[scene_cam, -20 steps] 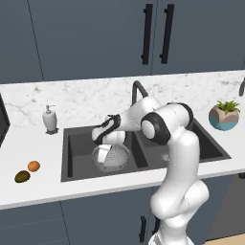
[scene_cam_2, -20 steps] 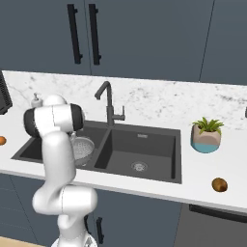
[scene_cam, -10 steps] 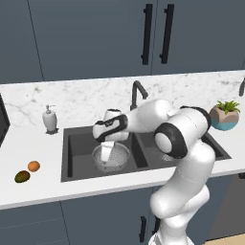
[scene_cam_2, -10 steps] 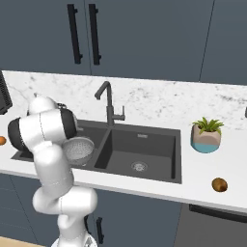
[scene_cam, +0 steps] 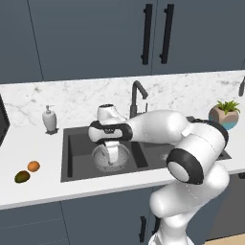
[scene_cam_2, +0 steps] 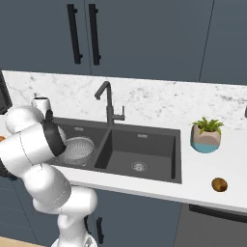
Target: Put the colander in the sink, put the tangerine, pear, mango in the colander, and turn on the sink faucet and pour water over the colander.
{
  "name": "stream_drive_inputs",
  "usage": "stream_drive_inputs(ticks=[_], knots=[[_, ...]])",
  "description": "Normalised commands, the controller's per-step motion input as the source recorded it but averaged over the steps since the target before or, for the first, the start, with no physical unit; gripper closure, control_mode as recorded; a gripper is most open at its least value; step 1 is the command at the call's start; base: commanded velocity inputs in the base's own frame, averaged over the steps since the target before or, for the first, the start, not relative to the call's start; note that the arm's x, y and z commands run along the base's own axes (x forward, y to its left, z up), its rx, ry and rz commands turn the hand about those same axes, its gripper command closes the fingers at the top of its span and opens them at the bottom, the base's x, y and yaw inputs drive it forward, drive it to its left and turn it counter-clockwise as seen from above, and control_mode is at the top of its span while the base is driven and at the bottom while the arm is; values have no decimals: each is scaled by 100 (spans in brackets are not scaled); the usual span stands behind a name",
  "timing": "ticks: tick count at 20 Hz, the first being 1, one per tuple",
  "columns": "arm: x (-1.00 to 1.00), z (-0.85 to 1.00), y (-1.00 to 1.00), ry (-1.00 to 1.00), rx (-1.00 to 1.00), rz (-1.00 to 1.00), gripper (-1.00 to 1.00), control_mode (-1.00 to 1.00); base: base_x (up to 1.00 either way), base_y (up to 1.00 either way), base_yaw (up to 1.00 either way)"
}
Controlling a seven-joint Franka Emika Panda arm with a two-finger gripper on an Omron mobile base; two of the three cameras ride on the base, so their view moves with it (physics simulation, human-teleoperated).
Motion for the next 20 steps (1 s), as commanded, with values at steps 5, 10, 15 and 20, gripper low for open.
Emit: stream_drive_inputs(ticks=[5,10,15,20], knots=[[-59,44,-9,-8,-12,64,-100,-100,0,0,0],[-49,31,-21,-4,-5,62,-100,-100,0,0,0],[-41,22,-31,0,-1,51,-100,-100,0,0,0],[-35,17,-34,0,0,38,-100,-100,0,0,0]])
